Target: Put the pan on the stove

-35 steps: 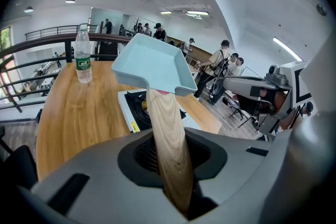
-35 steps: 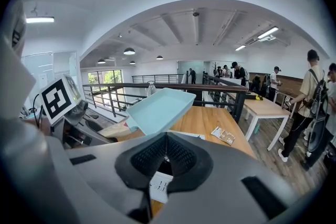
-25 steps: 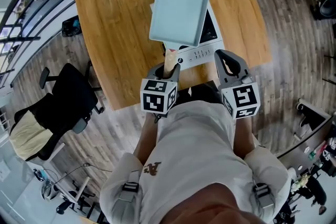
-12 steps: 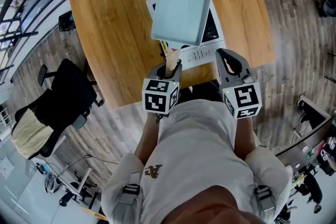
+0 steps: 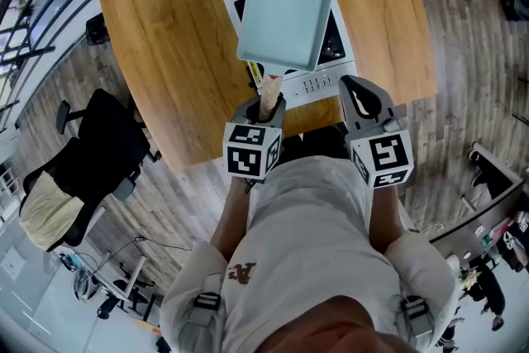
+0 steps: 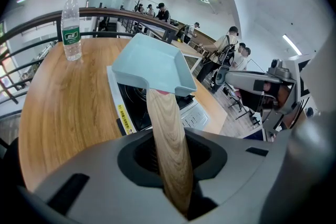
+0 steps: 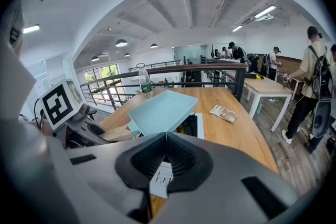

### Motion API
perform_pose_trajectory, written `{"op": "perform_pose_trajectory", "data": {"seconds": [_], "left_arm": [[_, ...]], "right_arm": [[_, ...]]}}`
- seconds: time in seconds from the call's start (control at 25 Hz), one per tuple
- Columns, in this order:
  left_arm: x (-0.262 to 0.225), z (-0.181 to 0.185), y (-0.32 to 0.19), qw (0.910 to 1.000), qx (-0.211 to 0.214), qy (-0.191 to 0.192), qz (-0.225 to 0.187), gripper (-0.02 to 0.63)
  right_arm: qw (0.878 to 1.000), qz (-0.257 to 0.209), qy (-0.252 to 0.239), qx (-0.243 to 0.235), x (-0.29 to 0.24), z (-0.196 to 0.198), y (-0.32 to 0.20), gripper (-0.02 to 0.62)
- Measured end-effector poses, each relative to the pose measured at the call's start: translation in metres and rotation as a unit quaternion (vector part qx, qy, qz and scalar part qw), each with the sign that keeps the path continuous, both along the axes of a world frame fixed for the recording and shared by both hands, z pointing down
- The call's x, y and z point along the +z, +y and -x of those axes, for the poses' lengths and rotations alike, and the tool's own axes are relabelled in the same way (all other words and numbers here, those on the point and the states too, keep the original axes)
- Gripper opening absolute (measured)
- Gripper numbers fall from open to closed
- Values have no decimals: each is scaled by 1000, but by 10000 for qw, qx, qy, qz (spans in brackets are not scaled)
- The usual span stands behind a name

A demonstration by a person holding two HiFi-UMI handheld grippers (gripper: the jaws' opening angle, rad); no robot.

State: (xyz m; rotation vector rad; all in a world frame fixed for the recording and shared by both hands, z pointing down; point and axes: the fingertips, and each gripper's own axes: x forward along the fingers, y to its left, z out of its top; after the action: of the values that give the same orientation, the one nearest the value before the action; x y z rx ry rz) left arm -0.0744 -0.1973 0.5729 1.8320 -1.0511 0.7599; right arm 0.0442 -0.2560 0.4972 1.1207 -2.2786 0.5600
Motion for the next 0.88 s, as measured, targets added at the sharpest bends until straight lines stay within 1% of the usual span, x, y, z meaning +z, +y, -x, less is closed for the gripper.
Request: {"op": "perform_pose_trajectory", "data": {"seconds": [0.88], "left_arm": [[27, -7, 2, 9995, 99, -27, 297, 100]], "right_arm": [[9998, 172, -16, 83, 15, -5, -3, 21]]}}
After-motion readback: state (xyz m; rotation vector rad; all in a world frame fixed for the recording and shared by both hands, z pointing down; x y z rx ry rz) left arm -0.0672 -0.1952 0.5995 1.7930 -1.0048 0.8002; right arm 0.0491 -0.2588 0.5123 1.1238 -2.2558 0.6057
